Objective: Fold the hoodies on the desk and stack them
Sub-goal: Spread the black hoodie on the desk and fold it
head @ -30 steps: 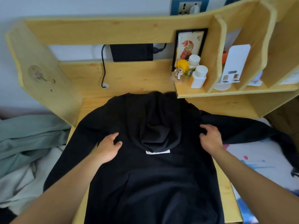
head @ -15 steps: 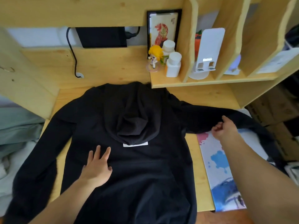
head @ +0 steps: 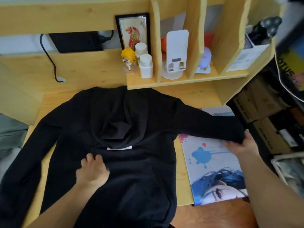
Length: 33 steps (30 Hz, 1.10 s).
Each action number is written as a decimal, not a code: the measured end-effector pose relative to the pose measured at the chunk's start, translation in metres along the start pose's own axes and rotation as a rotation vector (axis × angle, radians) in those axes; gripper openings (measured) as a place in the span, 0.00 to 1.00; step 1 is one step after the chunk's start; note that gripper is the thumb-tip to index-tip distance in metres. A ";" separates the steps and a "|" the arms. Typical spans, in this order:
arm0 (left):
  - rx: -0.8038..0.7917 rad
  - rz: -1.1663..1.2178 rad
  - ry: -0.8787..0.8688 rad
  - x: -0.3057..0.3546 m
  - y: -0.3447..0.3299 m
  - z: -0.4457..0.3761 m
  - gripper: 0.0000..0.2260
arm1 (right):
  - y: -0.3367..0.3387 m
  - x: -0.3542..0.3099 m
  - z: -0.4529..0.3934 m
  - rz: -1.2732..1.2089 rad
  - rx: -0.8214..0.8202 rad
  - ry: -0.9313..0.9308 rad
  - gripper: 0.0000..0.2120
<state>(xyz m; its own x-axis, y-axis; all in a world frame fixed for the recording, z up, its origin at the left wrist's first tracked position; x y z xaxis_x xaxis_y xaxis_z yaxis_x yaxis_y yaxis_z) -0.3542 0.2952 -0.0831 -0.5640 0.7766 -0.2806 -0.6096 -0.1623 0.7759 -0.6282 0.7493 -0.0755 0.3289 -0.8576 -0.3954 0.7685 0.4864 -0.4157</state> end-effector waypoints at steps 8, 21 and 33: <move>0.007 0.233 -0.160 0.014 -0.030 0.033 0.30 | -0.008 -0.036 0.013 0.056 -0.075 0.152 0.26; -0.114 0.637 0.589 -0.178 -0.157 0.071 0.18 | 0.175 0.207 0.142 1.598 -0.053 0.381 0.22; -0.154 0.907 0.213 -0.191 -0.182 0.104 0.11 | 0.184 0.207 0.185 1.520 0.000 0.618 0.16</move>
<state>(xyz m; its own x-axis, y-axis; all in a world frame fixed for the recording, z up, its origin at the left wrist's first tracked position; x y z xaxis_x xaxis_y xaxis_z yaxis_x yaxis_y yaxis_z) -0.0781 0.2395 -0.1119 -0.9400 0.1894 0.2839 0.0531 -0.7406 0.6699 -0.3173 0.6299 -0.0826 0.4811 0.5724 -0.6640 -0.0364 0.7698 0.6372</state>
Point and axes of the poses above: each hand's wrist, its own z-axis away from the middle knuckle, its own y-axis out of the back of the hand, x = y × z, the point moved 3 cm from there along -z, towards the middle knuckle, and after that the axes turned 14 degrees about -z, right-handed, at the moved point
